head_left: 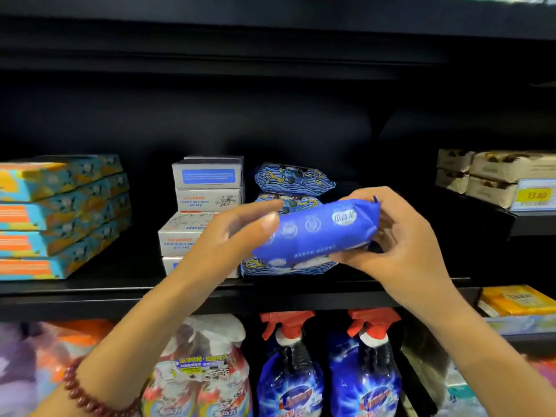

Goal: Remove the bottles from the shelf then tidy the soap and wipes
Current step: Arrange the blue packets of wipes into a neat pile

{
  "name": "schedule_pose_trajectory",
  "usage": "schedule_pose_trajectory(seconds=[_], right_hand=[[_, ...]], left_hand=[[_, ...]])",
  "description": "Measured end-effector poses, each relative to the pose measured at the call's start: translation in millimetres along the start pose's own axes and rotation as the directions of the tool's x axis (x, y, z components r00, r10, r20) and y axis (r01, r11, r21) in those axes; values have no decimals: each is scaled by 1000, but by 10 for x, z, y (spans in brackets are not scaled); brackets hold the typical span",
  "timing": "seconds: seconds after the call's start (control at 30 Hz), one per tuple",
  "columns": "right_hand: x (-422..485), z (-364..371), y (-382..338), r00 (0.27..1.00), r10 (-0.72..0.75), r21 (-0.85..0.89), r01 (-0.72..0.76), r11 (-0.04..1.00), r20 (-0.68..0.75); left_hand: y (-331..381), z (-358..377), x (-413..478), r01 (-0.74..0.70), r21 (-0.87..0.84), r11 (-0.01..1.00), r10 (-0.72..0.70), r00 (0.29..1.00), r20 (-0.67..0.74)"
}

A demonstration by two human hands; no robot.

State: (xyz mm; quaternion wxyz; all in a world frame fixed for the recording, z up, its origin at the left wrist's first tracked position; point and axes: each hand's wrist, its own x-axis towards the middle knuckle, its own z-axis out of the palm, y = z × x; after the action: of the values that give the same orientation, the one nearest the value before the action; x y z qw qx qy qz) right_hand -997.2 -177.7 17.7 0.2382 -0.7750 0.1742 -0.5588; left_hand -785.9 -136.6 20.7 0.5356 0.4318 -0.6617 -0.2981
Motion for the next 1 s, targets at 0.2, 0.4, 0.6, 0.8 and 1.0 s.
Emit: schedule_pose_trajectory(seconds=[0.2,0.4,0.6,0.8,1.0], right_hand=[[-54,19,-2,978,-195,-96,202,975,78],[-28,-224,47,968,-147,-304,206,930,205],[38,-256,41,916,305,57,-330,942,260],[106,-62,-51,976,186,121,-199,973,109],[-60,-77,-114,985,-164,-131,169,977,46]], left_hand=[[105,-38,-14,-48,90,995,22,962,273],[81,-24,-86,-205,276,939,212,977,3],[-59,38,-23,-485,692,535,604,792,88],[-94,135,5,-557,690,463,705,703,95],[59,35,-80,-445,438,781,517,854,-54]])
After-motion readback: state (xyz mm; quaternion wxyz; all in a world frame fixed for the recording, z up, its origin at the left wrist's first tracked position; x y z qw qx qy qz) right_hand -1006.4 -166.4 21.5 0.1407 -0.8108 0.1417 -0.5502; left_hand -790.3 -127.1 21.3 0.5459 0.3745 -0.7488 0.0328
